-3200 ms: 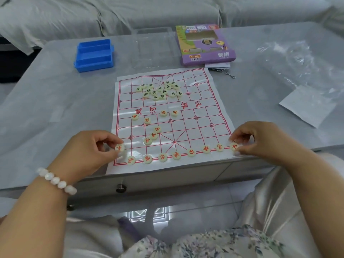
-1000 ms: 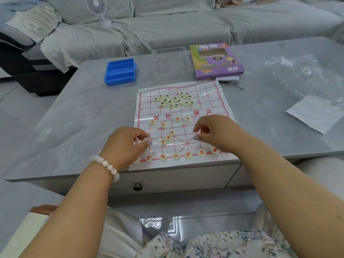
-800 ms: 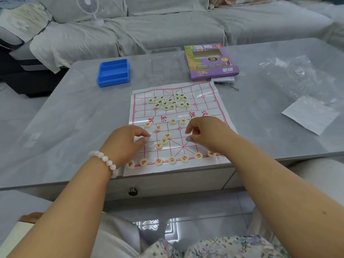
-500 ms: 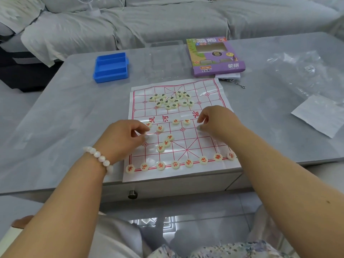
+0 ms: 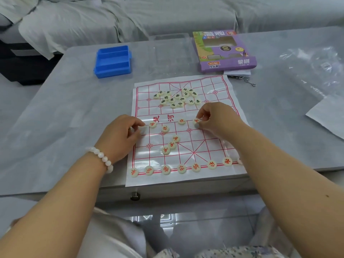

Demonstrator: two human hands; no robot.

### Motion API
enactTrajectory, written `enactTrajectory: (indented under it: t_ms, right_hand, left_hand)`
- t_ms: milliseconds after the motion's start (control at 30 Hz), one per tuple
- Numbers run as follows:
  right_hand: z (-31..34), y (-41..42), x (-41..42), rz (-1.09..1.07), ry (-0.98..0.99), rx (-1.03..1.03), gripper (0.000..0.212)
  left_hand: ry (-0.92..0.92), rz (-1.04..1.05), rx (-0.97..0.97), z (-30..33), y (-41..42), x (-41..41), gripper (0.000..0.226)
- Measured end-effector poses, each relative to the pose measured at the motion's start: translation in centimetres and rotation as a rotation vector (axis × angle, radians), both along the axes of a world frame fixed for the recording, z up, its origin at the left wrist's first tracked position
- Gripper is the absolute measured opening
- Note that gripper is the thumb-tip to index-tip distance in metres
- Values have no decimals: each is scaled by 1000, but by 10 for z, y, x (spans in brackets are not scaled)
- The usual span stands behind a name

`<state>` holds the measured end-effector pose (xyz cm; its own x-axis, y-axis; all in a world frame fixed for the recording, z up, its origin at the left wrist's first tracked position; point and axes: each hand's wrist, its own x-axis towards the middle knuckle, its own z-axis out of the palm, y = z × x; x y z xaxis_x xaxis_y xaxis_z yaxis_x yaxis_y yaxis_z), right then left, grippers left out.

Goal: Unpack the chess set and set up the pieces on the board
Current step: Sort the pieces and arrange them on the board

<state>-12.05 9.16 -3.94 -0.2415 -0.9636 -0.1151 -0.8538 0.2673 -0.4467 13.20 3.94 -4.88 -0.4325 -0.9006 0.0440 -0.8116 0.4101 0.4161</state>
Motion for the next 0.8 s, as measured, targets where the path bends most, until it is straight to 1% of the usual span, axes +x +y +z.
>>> enactTrajectory:
  t_ms: [167,267,367,500,567,633,700,733,767,800]
  right_hand:
    - [18,29,-42,-88,-48,-67,14]
    - [13,45,-65,-175,-65,-40,13]
    - [4,53,-74,-214,-71,23,13]
    - [2,55,-76,-261,-49,14,16]
    - [2,55,-77,-280,-36,19,17]
    - [1,56,-77,-281,-20,29,18]
    - [1,56,-75,-286,-14,32,20]
    - [1,56,-75,-291,-14,35,20]
    - [1,56,-75,-294,-15,40,21]
    - [2,56,-76,-296,-18,44,22]
  left_hand:
    - [4,29,-43,-9,0,4,34]
    - [-40,44,-67,-11,0,5,31]
    - [-53,14,-83,-10,0,5,29]
    - [-39,-32,-63,-7,4,1,31]
    - [2,-48,-58,-2,10,-3,37]
    - [98,-32,-15,3,17,-7,42]
    - [206,-19,40,2,19,-5,36]
    - [235,-2,59,0,18,-3,39]
    - [247,6,67,-4,16,-1,53]
    - [252,12,63,-7,13,2,74]
